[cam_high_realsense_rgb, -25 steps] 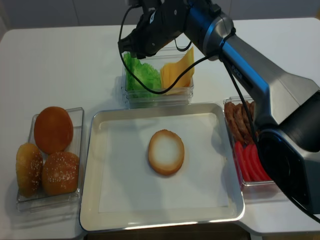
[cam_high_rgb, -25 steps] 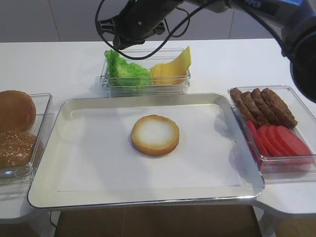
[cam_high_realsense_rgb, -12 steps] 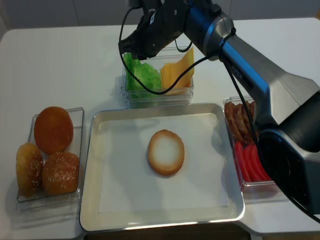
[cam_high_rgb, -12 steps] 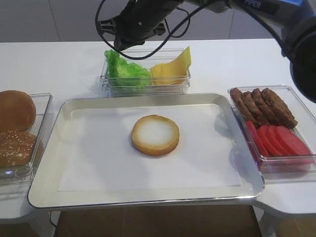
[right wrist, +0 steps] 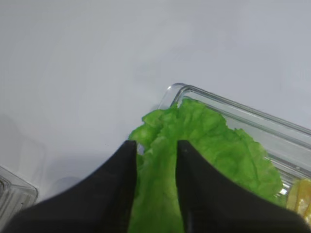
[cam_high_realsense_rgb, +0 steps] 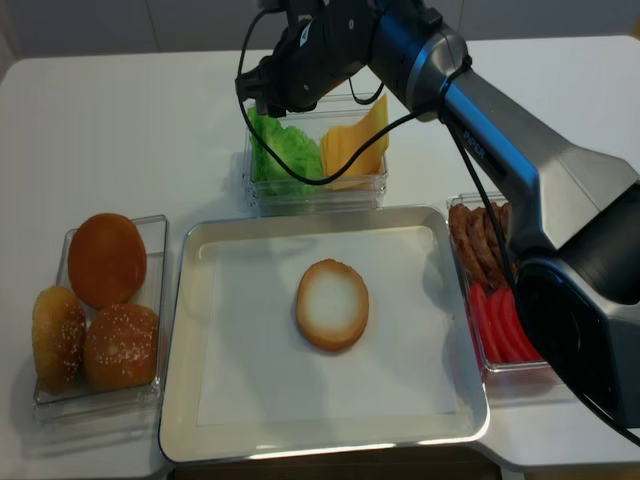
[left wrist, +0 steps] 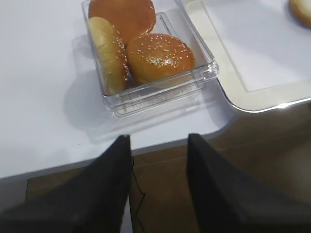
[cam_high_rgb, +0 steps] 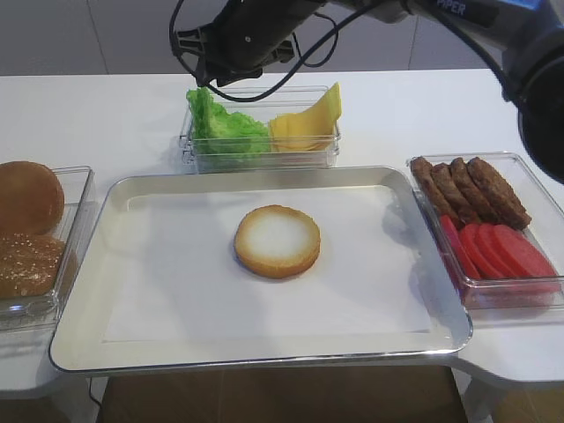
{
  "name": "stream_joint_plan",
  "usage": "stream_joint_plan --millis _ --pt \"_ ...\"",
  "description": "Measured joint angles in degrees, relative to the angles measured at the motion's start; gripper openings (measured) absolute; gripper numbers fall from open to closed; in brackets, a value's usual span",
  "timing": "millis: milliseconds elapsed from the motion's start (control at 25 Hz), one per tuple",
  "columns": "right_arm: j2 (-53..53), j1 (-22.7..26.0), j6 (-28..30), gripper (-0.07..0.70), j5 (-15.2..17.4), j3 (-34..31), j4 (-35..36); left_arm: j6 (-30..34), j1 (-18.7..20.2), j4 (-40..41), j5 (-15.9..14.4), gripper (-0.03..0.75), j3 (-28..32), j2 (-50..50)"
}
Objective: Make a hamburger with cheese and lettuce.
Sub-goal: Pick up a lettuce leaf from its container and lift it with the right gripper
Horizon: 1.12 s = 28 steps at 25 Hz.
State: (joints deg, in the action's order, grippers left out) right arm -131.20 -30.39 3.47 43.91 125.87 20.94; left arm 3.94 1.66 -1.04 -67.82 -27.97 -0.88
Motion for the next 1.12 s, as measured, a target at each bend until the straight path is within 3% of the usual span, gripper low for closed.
stream_joint_plan --millis 320,1120 --pt "0.0 0.0 -0.09 0.265 -1.14 0.0 1.34 0.0 0.0 0.0 0.0 0.288 0.0 0.0" --pt "-1.9 0.0 -0.13 0.265 -0.14 0.05 0.98 0.0 0.0 0.0 0.0 0.288 0.0 0.0"
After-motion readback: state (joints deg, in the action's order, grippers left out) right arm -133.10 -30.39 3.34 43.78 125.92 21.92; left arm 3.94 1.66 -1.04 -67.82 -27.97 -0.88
